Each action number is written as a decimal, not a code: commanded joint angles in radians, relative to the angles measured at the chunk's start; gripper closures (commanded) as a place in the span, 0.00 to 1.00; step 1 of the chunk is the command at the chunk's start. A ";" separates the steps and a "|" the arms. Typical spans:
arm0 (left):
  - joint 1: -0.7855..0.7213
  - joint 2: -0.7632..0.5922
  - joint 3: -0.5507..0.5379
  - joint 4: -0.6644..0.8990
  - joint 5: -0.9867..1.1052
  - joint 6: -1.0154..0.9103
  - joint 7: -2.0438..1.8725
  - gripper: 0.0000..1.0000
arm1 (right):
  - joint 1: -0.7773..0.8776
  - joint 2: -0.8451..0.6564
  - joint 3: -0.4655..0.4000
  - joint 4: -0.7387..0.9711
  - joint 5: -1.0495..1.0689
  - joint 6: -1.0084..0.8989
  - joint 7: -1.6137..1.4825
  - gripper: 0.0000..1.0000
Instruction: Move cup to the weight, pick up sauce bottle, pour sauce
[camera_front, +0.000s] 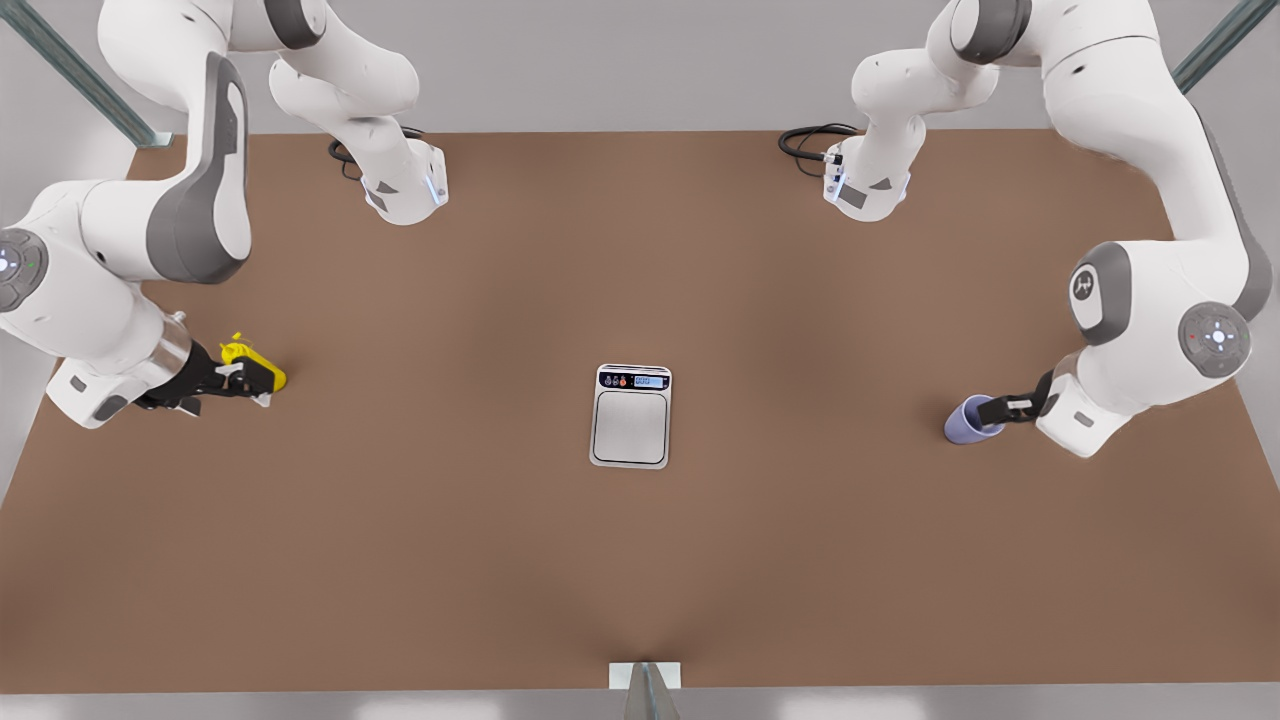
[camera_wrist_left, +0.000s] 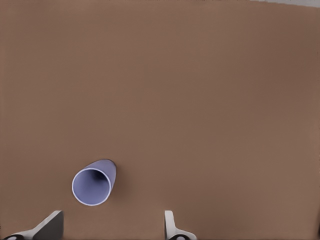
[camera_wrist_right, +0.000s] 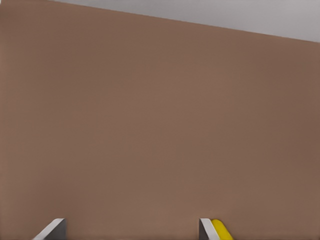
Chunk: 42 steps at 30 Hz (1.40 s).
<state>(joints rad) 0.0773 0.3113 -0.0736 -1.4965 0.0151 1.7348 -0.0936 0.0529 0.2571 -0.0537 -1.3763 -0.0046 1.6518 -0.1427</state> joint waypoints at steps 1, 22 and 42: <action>0.001 -0.006 0.000 -0.007 0.006 0.002 0.000 0.00 | 0.001 0.001 0.000 0.000 0.000 0.000 0.000 0.00; -0.001 -0.034 0.132 -0.501 -0.001 0.526 0.107 0.00 | -0.062 -0.001 -0.003 -0.073 0.018 0.011 -0.294 0.00; -0.024 0.052 0.123 -0.634 -0.006 0.703 0.080 0.46 | -0.918 0.250 -0.003 -0.507 0.647 0.116 -2.250 0.00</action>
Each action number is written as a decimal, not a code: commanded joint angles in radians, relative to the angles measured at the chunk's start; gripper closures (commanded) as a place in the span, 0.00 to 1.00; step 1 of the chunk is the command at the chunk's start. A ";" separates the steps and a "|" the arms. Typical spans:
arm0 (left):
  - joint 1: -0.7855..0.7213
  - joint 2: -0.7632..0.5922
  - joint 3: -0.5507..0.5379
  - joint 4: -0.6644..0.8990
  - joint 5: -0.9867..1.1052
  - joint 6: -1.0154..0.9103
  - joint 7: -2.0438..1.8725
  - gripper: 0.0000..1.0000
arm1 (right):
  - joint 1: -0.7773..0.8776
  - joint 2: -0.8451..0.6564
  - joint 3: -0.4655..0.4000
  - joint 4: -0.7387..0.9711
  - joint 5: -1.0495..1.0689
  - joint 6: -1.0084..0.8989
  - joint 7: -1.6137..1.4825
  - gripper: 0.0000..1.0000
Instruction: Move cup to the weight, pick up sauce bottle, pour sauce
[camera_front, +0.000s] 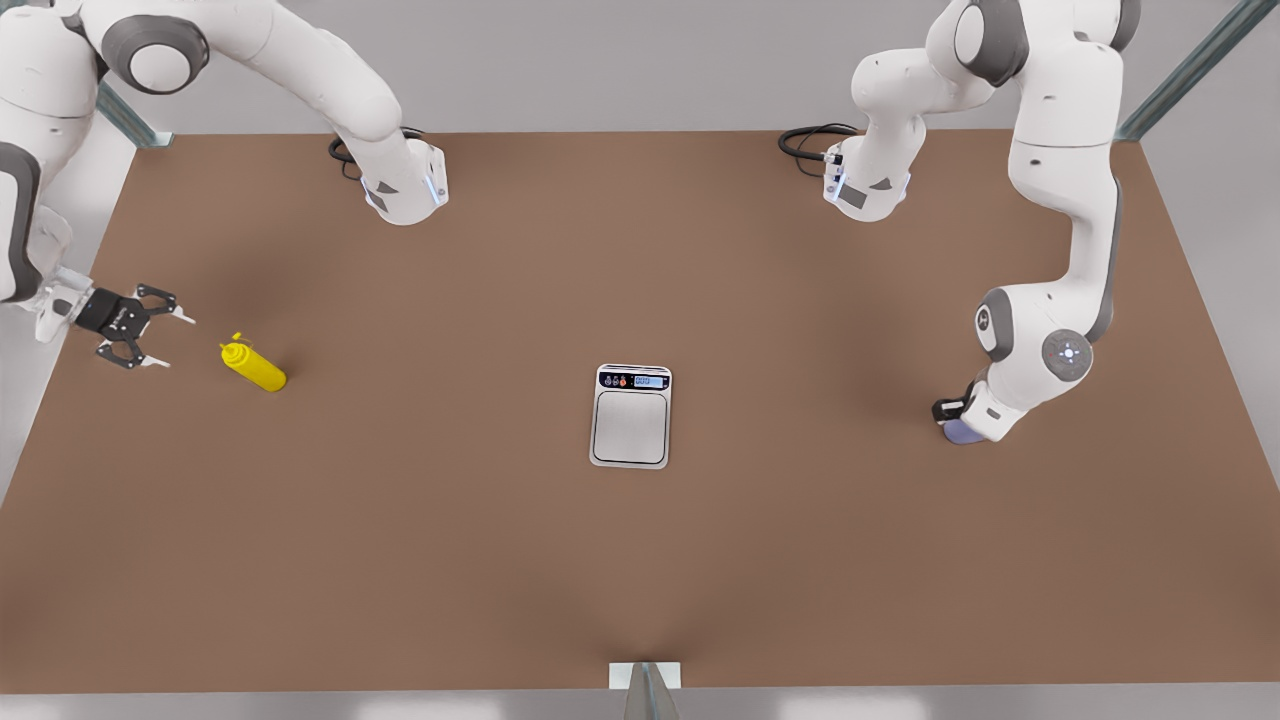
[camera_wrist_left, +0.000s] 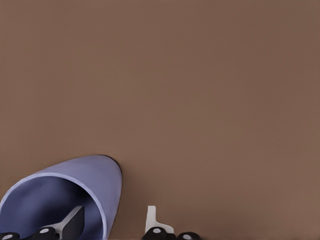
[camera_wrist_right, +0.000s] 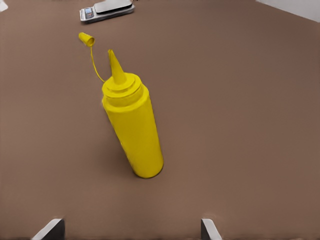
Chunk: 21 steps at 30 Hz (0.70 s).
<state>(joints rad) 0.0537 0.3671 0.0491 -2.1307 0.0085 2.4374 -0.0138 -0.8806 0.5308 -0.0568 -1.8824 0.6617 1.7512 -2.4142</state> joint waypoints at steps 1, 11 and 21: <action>0.000 0.003 0.000 0.000 0.001 0.002 0.000 0.51 | -0.006 0.020 0.000 -0.001 0.012 -0.009 -0.017 0.00; 0.000 0.016 0.003 0.000 0.001 0.020 -0.002 0.74 | 0.002 0.124 0.006 -0.001 0.115 -0.039 -0.160 0.00; 0.000 0.012 0.003 0.006 0.001 0.000 -0.022 0.79 | 0.015 0.160 0.031 -0.001 0.136 -0.039 -0.184 0.00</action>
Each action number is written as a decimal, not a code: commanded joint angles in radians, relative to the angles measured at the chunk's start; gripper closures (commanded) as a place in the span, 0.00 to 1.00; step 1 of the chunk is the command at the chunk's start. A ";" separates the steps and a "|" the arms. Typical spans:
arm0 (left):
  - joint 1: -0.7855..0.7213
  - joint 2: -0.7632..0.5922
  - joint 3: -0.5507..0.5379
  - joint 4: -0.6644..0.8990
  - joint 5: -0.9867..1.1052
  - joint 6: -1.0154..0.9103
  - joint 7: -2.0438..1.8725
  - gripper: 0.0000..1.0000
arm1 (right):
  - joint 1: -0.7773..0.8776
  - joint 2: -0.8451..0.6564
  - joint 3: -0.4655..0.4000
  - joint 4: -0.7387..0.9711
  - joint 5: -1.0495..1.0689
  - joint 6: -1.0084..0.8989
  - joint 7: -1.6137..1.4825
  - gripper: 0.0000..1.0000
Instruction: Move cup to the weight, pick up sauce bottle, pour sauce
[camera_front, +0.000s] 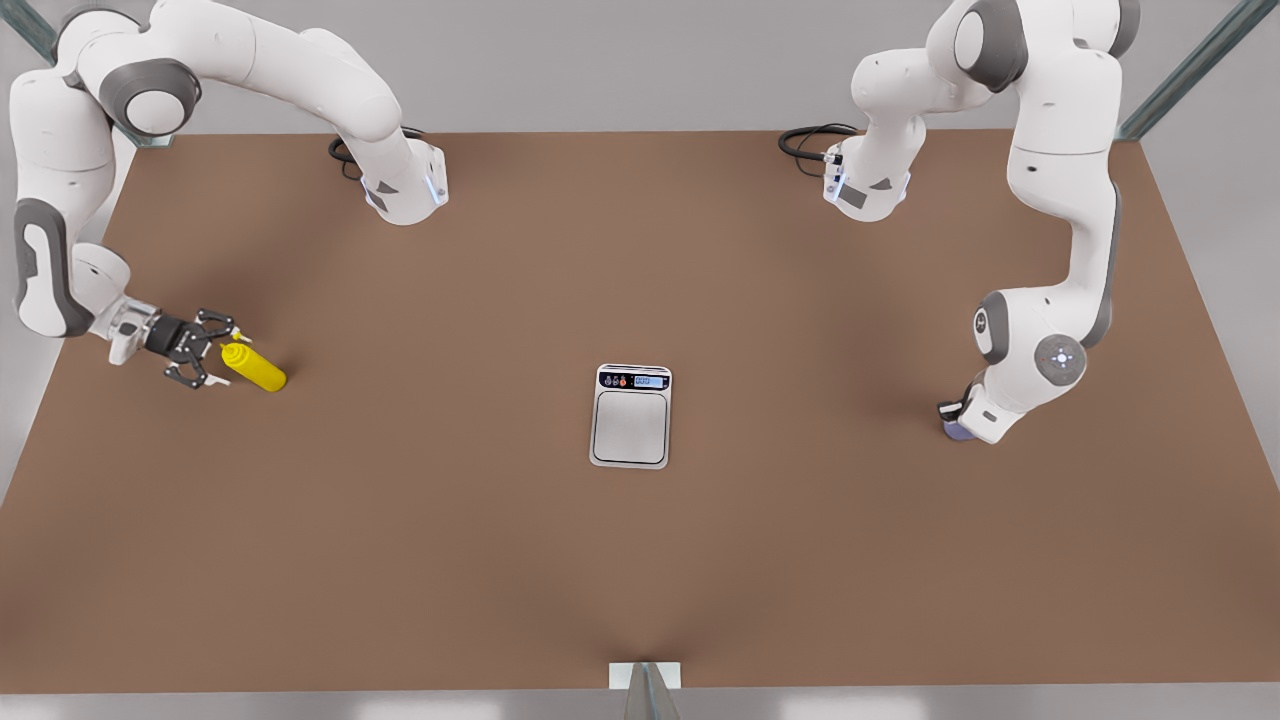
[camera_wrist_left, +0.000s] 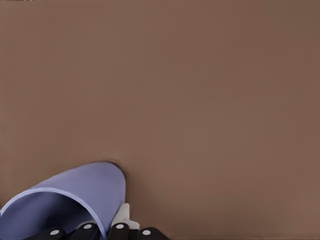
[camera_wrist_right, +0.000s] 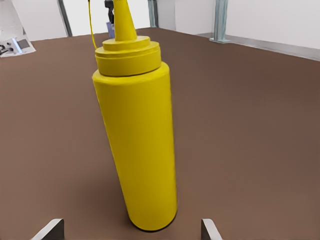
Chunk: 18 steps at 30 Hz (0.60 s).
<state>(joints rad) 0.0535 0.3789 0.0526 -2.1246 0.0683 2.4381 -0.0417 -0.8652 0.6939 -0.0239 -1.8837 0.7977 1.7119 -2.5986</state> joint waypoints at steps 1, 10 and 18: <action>0.000 0.000 0.000 0.000 -0.059 -0.001 0.006 0.79 | 0.000 0.001 0.002 0.002 0.002 0.000 0.000 0.00; -0.001 -0.023 -0.011 0.008 -0.061 -0.016 -0.020 0.74 | 0.009 0.022 0.032 0.002 0.025 0.000 0.000 0.00; -0.076 -0.021 -0.074 0.035 -0.061 -0.022 -0.216 0.75 | 0.025 0.030 0.035 0.002 0.037 0.000 -0.002 0.00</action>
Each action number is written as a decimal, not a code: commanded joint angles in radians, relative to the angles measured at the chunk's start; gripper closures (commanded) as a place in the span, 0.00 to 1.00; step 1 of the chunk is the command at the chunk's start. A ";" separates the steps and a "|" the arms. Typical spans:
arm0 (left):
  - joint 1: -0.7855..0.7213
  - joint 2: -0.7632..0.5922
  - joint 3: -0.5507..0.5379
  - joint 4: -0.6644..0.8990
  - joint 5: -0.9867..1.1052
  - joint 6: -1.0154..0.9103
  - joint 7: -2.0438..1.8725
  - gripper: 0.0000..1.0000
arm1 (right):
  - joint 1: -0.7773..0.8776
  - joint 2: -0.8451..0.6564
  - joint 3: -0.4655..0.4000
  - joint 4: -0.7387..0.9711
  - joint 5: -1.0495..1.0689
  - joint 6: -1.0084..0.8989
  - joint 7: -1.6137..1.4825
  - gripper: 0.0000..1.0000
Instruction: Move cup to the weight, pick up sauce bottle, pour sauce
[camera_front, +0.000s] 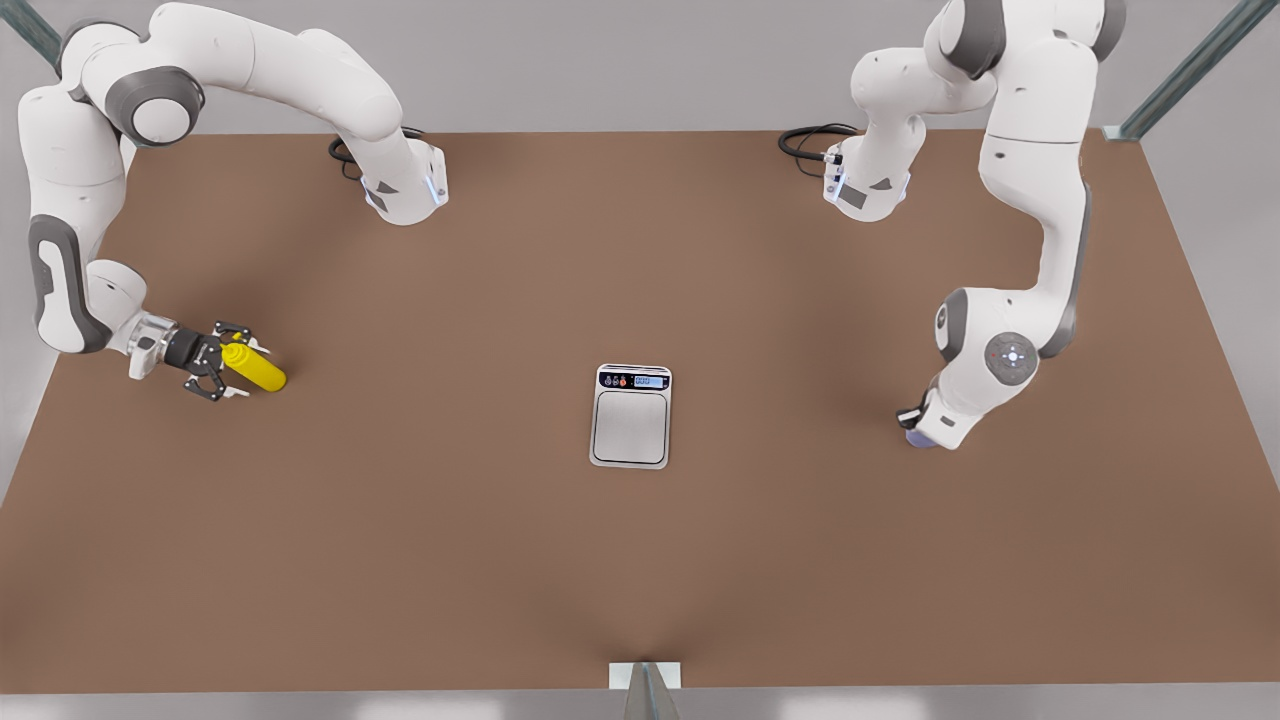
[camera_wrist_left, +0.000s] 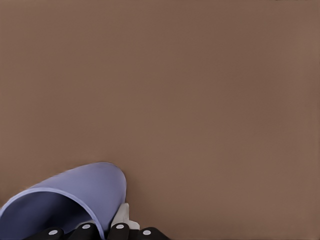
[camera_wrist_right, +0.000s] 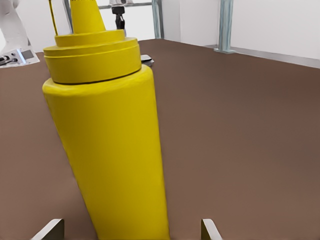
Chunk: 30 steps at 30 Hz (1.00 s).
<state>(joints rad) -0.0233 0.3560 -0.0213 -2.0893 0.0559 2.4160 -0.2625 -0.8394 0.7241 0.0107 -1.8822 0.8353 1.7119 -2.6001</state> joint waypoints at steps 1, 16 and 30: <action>0.000 0.000 0.000 0.000 -0.048 0.000 0.002 0.75 | 0.000 0.000 0.000 0.000 0.005 0.000 0.000 0.00; -0.165 0.018 -0.002 0.043 -0.050 -0.002 -0.233 0.75 | 0.014 0.006 0.000 -0.005 0.008 -0.025 0.002 0.00; -0.305 0.083 -0.016 0.195 -0.050 -0.070 -0.492 0.74 | 0.039 0.006 0.002 -0.003 0.022 -0.032 0.003 0.28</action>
<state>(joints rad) -0.3292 0.4426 -0.0470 -1.8815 0.0383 2.3332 -0.7704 -0.7993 0.7306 0.0123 -1.8853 0.8574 1.6797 -2.5970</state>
